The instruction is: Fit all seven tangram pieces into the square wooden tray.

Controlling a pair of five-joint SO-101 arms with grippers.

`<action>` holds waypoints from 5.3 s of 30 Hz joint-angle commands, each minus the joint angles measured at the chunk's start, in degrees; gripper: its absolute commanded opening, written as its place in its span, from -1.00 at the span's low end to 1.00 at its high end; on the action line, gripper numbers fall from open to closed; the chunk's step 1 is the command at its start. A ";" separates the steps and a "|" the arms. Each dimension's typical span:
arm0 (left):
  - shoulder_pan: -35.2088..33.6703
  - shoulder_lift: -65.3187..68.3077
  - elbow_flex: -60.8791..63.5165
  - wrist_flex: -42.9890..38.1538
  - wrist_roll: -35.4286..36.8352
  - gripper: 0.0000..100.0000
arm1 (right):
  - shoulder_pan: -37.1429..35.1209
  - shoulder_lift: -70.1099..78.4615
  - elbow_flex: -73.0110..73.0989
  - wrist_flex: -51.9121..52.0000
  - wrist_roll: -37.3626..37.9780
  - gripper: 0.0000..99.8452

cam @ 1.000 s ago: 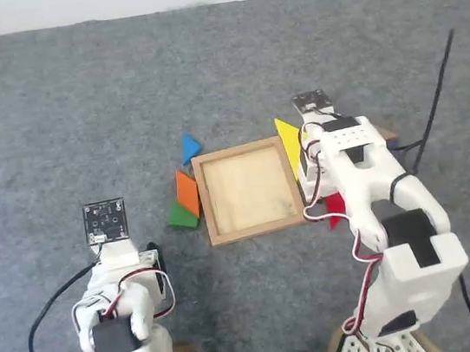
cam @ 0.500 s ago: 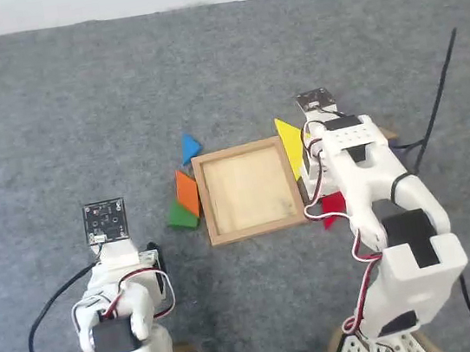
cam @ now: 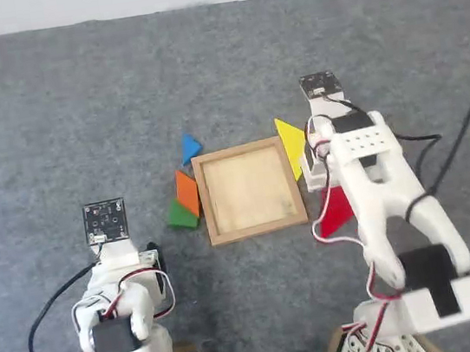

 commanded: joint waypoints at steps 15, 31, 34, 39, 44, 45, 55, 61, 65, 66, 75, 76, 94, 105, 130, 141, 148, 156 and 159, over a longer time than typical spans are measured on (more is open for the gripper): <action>-0.18 -1.23 -0.75 0.26 0.62 -0.74 | -0.75 -2.95 11.08 -5.76 0.70 -0.40; -0.18 -1.23 -0.75 0.26 0.62 -0.74 | -3.82 9.19 5.89 -6.11 0.97 -0.65; -0.18 -1.23 -0.75 0.26 0.62 -0.74 | -3.65 9.19 5.01 -6.11 1.05 -0.76; -0.18 -1.23 -0.75 0.26 0.62 -0.74 | -3.56 7.69 2.99 -4.79 0.88 -0.97; -0.18 -1.23 -0.75 0.26 0.62 -0.74 | -4.53 2.07 -1.05 0.40 -0.26 -0.99; -0.18 -1.23 -0.75 0.26 0.62 -0.74 | -4.62 1.27 -2.29 1.27 -1.14 -0.99; -0.18 -1.23 -0.75 0.26 0.62 -0.74 | -16.92 8.75 -23.21 6.29 -6.24 -0.99; -0.18 -1.23 -0.75 0.26 0.62 -0.74 | -22.02 21.85 -34.29 5.23 -14.59 -0.99; -0.18 -1.23 -0.75 0.26 0.62 -0.74 | -24.40 27.30 -37.80 1.54 -20.22 -0.99; -0.18 -1.23 -0.75 0.26 0.62 -0.74 | -25.01 28.00 -37.80 0.66 -21.10 -0.99; -0.18 -1.23 -0.75 0.26 0.62 -0.74 | -27.65 29.85 -37.98 -2.68 -23.56 -0.94; -0.18 -1.23 -0.75 0.26 0.62 -0.74 | -27.56 29.85 -37.89 -2.68 -23.47 -0.87; -0.18 -1.23 -0.75 0.26 0.62 -0.74 | -20.44 32.48 -38.07 -1.10 -20.48 -0.59; -0.18 -1.23 -0.75 0.26 0.62 -0.74 | -23.43 32.31 -37.71 -0.75 -15.91 -0.58; -0.18 -1.23 -0.75 0.26 0.62 -0.74 | -21.41 25.89 -27.78 -6.64 -10.55 -0.89; -0.18 -1.23 -0.75 0.26 0.62 -0.74 | -28.88 12.35 -14.77 -11.74 -10.55 -0.95; -0.18 -1.23 -0.75 0.26 0.62 -0.74 | -30.46 10.95 -13.89 -12.00 -13.80 -0.94; -0.18 -1.23 -0.75 0.26 0.62 -0.74 | -30.46 15.43 -13.98 -13.67 -17.23 -0.60; -0.18 -1.23 -0.75 0.26 0.62 -0.74 | -30.46 18.68 -15.91 -14.46 -17.23 -0.62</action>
